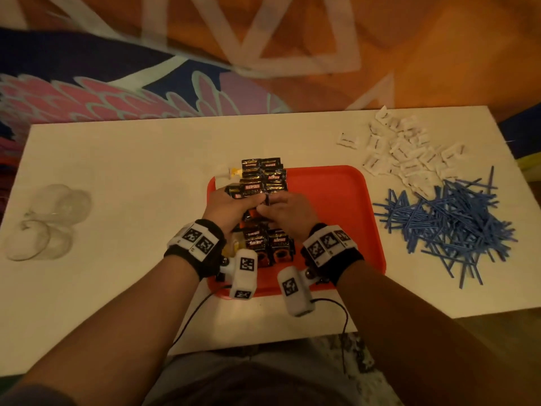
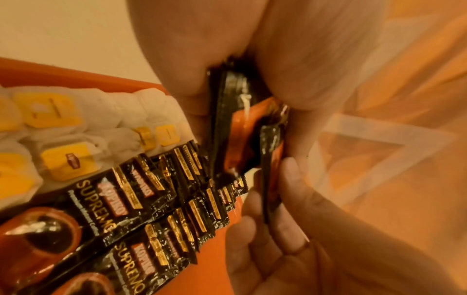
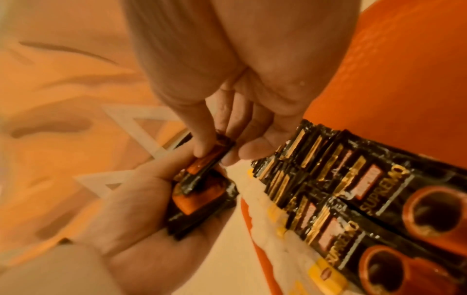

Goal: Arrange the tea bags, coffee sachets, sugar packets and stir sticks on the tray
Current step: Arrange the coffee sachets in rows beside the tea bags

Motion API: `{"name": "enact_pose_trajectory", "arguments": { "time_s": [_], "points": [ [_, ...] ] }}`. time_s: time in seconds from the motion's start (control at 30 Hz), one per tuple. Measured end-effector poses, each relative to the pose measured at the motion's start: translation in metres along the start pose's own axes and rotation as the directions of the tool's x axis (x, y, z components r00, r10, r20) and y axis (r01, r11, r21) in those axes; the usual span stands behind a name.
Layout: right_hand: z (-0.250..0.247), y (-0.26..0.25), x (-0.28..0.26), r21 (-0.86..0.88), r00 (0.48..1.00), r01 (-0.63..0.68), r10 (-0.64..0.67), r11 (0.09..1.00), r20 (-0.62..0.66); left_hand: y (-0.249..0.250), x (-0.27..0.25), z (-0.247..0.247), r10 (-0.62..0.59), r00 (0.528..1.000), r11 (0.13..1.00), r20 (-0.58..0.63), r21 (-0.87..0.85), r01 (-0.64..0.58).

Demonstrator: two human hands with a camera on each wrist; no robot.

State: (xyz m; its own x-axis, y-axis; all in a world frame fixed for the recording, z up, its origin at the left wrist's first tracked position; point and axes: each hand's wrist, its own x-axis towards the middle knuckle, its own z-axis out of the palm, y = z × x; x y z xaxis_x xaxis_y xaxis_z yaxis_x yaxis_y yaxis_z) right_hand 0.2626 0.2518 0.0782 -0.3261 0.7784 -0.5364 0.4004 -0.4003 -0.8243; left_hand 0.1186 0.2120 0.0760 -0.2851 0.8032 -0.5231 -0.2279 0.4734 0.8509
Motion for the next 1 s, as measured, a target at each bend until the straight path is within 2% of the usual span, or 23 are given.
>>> {"name": "enact_pose_trajectory", "arguments": {
  "time_s": [0.2,0.43,0.63,0.7,0.77,0.83,0.9,1.0],
  "points": [
    [-0.006,0.004,-0.023,-0.157,0.994,0.107,-0.107,0.982,0.007,0.006,-0.009,-0.003,-0.064,0.997,0.982,-0.033,-0.181,0.057],
    [-0.010,0.009,-0.038,-0.132,0.979,0.200,-0.191,0.971,0.076,-0.005,-0.022,-0.003,-0.126,0.991,0.971,-0.032,-0.211,0.117],
    [-0.003,0.022,-0.041,-0.082,0.967,0.235,-0.224,0.969,0.122,-0.017,-0.034,-0.014,-0.185,0.982,0.936,0.042,-0.296,0.189],
    [-0.001,0.031,-0.039,-0.138,0.974,0.220,-0.210,0.966,0.081,-0.024,-0.034,-0.018,-0.171,0.985,0.963,-0.030,-0.216,0.161],
    [0.000,0.044,-0.035,-0.196,0.983,0.183,-0.178,0.963,0.039,-0.032,-0.034,-0.024,-0.114,0.981,0.992,-0.155,-0.078,0.103],
    [0.000,0.058,-0.033,-0.256,0.992,0.123,-0.123,0.959,0.016,-0.037,-0.035,-0.031,-0.122,0.967,0.991,-0.222,-0.083,0.106],
    [0.000,0.073,-0.032,-0.328,0.998,0.063,-0.065,0.942,0.005,-0.041,-0.038,-0.038,-0.206,0.959,0.966,-0.195,-0.195,0.168],
    [0.003,0.093,-0.032,-0.412,1.000,-0.013,0.007,0.911,-0.015,-0.042,-0.049,-0.043,-0.320,0.944,0.889,-0.081,-0.370,0.270]
  ]
}}
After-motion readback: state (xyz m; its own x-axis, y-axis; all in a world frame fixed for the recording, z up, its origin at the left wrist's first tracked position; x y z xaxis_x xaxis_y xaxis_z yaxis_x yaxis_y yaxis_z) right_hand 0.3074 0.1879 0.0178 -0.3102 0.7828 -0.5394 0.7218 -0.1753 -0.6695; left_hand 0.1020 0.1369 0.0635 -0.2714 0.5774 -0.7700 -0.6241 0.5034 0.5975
